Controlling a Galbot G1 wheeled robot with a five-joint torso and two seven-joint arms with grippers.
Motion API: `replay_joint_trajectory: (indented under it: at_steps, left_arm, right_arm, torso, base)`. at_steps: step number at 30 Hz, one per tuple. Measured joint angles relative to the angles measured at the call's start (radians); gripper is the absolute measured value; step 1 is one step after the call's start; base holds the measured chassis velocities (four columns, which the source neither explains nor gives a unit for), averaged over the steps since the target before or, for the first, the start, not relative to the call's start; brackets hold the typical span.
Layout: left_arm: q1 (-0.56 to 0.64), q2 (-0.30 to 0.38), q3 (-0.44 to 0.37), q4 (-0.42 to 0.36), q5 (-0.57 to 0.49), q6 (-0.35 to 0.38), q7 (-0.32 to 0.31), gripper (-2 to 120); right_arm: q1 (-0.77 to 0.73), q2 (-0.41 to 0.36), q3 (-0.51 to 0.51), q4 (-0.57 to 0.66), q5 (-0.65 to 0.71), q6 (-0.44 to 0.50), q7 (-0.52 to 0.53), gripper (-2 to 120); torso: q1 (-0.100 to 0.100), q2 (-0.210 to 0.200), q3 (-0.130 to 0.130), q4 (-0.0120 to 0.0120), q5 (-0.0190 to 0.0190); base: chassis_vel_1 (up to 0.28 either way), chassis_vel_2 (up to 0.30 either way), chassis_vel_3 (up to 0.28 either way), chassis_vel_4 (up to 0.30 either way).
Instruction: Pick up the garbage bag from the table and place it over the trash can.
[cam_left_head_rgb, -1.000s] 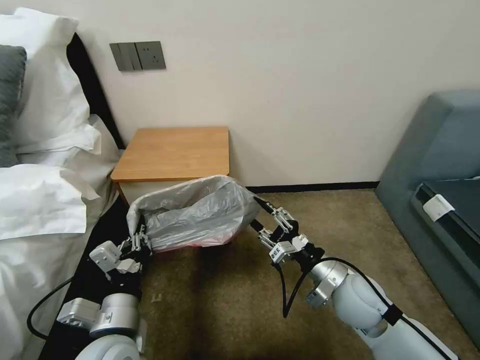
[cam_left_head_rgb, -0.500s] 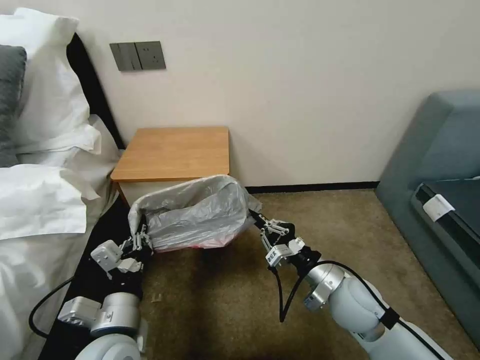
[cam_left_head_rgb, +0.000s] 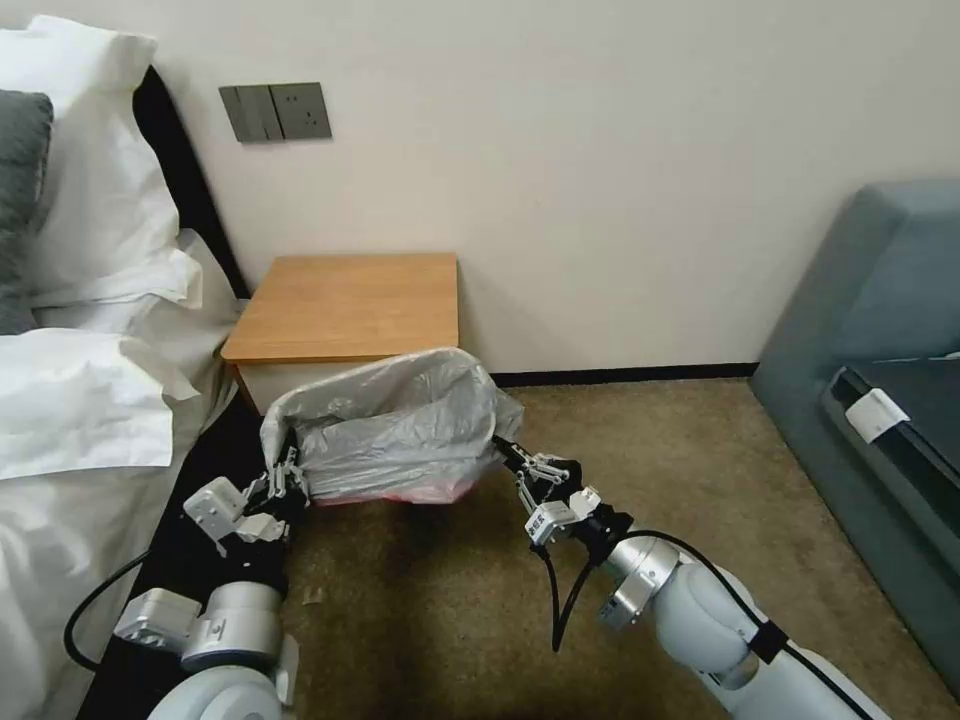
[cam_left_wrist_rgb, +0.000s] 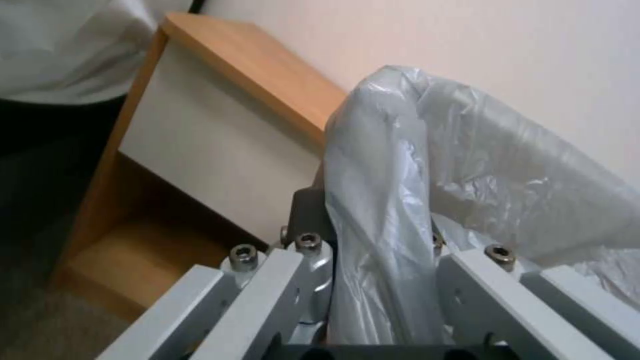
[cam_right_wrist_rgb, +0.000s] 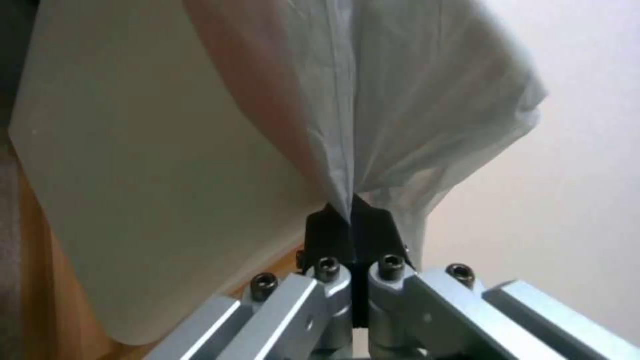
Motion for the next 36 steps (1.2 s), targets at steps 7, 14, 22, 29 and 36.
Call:
replay_joint_trajectory:
  at_steps: [7, 14, 22, 29, 36]
  left_arm:
    - [0.013, 0.0, 0.02, -0.028, -0.039, 0.022, -0.02, 9]
    - [0.015, 0.0, 0.036, -0.072, -0.1, 0.062, -0.055, 9]
    - [0.017, 0.0, 0.03, -0.109, -0.161, 0.092, -0.081, 9]
    - [0.011, 0.0, 0.01, -0.094, -0.144, 0.082, -0.082, 9]
    - [-0.022, 0.0, -0.028, -0.033, -0.088, 0.05, -0.104, 9]
  right_arm:
    - [0.015, 0.01, 0.001, -0.042, -0.009, -0.001, -0.006, 0]
    - [0.016, 0.013, 0.003, -0.076, -0.022, 0.002, -0.01, 0]
    - [0.015, 0.017, 0.004, -0.108, -0.035, 0.01, -0.015, 0]
    - [-0.025, 0.008, 0.015, -0.08, -0.038, 0.014, -0.013, 4]
    - [-0.137, -0.074, 0.07, 0.028, 0.027, 0.073, -0.03, 34]
  torso:
    - [0.0, 0.0, 0.0, 0.0002, 0.0]
    - [0.0, 0.0, 0.0, 0.0001, 0.0]
    - [0.0, 0.0, 0.0, 0.0001, 0.0]
    - [0.0, 0.0, 0.0, 0.0002, 0.0]
    - [0.0, 0.0, 0.0, 0.0, -0.0002]
  base:
    - [0.0, 0.0, 0.0, 0.0]
    - [0.0, 0.0, 0.0, 0.0]
    - [0.0, 0.0, 0.0, 0.0]
    - [0.0, 0.0, 0.0, 0.0]
    - [0.0, 0.0, 0.0, 0.0]
